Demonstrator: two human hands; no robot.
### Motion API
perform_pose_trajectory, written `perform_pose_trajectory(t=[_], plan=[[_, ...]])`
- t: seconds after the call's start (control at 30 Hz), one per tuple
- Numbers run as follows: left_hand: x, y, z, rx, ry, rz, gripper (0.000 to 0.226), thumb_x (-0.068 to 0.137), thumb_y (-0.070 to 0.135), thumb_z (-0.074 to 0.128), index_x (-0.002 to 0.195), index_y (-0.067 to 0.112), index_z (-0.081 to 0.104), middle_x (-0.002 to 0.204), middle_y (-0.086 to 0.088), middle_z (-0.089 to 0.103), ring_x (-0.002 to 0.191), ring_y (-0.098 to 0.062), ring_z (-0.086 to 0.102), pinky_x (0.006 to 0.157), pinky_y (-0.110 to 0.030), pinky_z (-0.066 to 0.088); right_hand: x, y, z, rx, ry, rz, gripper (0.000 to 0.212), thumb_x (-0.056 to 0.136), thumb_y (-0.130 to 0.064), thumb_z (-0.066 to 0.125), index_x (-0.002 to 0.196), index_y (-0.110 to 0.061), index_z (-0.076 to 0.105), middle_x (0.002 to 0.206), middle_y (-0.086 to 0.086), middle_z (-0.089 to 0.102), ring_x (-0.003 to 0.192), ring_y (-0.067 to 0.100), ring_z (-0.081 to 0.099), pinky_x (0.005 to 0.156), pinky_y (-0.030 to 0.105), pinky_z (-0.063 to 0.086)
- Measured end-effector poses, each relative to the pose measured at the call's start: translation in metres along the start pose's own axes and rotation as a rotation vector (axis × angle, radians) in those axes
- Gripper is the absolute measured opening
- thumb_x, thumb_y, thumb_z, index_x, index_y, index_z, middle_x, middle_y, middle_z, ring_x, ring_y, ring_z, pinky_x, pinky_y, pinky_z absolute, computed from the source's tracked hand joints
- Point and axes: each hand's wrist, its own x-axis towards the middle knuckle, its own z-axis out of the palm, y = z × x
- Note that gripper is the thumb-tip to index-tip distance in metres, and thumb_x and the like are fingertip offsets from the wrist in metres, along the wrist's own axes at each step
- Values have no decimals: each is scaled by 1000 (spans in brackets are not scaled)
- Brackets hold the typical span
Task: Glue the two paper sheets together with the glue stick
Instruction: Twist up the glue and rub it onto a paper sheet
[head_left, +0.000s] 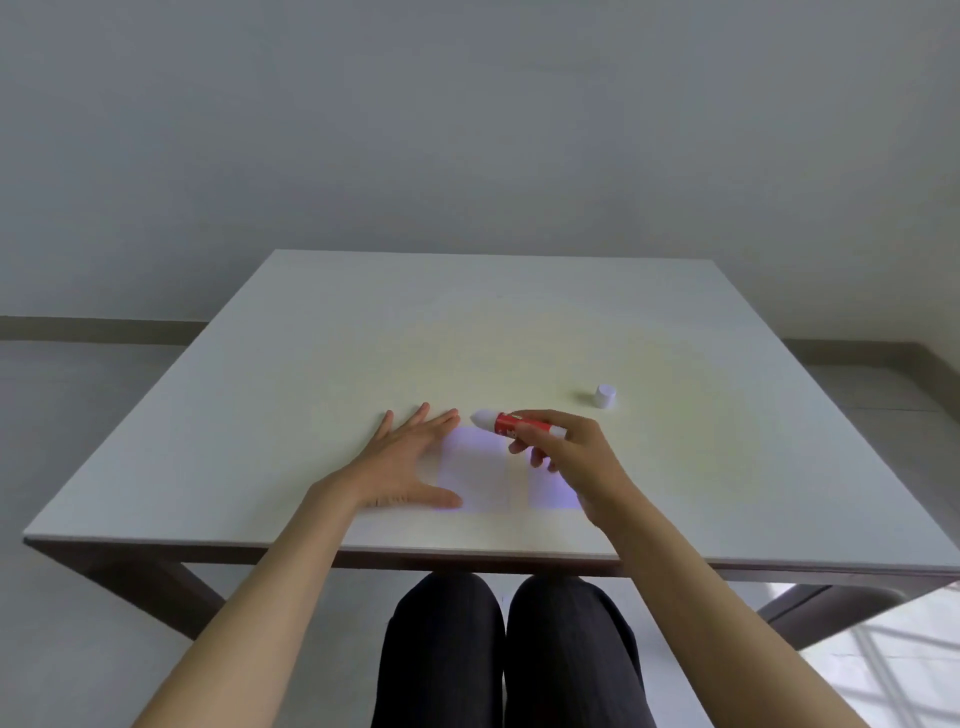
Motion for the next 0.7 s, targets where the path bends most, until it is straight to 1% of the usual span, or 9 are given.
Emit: perform_pose_trajectory(t=[0.07,0.13,0.17,0.23,0.3,0.43,0.53,0.63,0.7], plan=[[-2,3,-3,-83,-16,-39,101,72,60,65,148,40,1,144,32,-10,130,10,-25,113,-32,-19,-9,-4,-6,541,-98,224,20,80,-33,64,91,-19,73,74,0,69,60,13,51,52,20,37],[-7,10,-11,-263,-7,-66,89,79,53,64,140,52,-1,135,44,-12,128,9,-24,114,-34,-16,-17,-6,-5,855,-157,323,21,79,-32,66,93,-15,67,70,1,65,55,14,50,45,20,36],[-9,15,-15,-369,39,-49,83,80,51,63,136,55,3,135,45,-5,132,8,-20,115,-36,-13,-20,-6,-2,940,-178,337,24,78,-33,66,94,-15,65,68,1,62,53,14,49,43,20,35],[-12,31,-19,-549,188,39,65,81,45,63,134,53,26,143,34,21,142,7,3,120,-35,-3,-23,-6,10,1041,-199,369,25,78,-35,65,93,-15,62,64,1,57,50,15,48,41,21,32],[-13,54,-17,-704,312,91,45,84,31,67,123,46,52,136,26,48,135,9,31,119,-34,15,-25,-4,24,1091,-201,411,23,79,-35,63,87,-13,63,61,2,56,49,16,48,40,22,31],[-19,84,1,-907,418,64,20,83,22,69,102,26,74,115,18,69,115,5,57,104,-25,37,-27,2,44,1081,-207,431,23,74,-37,64,73,-15,70,60,0,56,48,15,48,41,21,30],[-19,83,-1,-1043,477,19,8,78,20,73,83,23,78,98,16,75,104,3,64,89,-12,44,-28,3,46,869,-130,410,26,83,-43,60,86,-18,68,71,1,61,55,15,48,48,22,32],[-10,71,-26,-903,637,-67,10,75,26,72,66,24,75,73,20,74,81,10,66,70,1,42,-33,3,38,562,-21,323,36,87,-47,55,108,-18,62,96,2,66,70,18,57,60,25,38],[-1,58,-45,-720,786,-188,18,73,33,70,60,22,71,58,17,71,56,11,56,52,-3,37,-38,-1,35,367,-21,199,35,87,-45,57,115,-25,61,107,-2,65,79,14,60,66,22,42]])
